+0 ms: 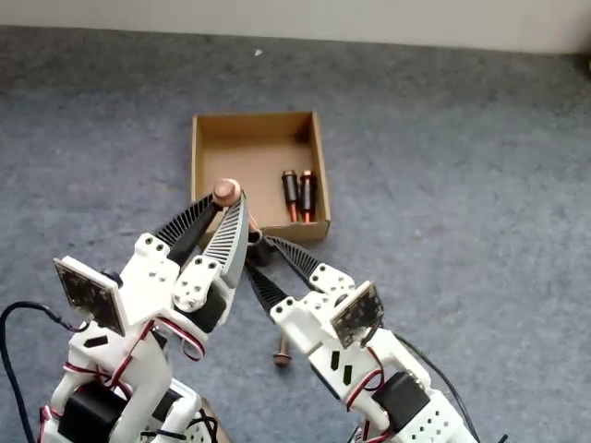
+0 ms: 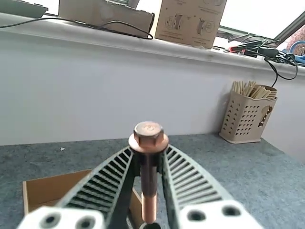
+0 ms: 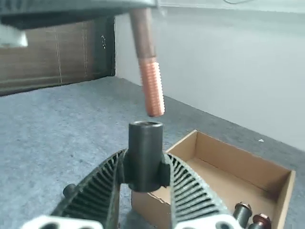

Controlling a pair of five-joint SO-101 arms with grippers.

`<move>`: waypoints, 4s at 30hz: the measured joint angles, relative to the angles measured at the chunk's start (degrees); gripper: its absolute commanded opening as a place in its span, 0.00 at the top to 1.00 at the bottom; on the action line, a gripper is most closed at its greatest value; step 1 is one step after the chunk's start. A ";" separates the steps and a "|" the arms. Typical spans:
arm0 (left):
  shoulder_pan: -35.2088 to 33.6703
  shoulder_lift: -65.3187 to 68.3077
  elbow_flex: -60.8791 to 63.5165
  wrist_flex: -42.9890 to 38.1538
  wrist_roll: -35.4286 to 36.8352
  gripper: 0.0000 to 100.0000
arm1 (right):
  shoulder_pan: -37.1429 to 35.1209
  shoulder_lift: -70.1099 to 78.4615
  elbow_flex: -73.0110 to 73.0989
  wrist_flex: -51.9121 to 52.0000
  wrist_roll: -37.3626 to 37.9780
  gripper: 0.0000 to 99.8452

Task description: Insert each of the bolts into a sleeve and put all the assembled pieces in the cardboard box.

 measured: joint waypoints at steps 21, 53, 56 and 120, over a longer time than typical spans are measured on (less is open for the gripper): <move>-0.09 -0.44 0.00 0.00 0.09 0.93 | -0.18 0.00 0.00 -1.93 2.29 0.99; 4.22 -0.44 1.85 4.75 -2.99 0.86 | 1.93 0.00 0.00 -4.92 2.37 0.99; 4.04 -0.62 2.81 4.92 -5.54 0.84 | 2.11 0.00 0.00 -4.92 2.37 0.99; -40.79 -0.35 34.02 7.82 -36.75 0.84 | 25.23 47.30 -22.24 -4.66 -9.58 0.99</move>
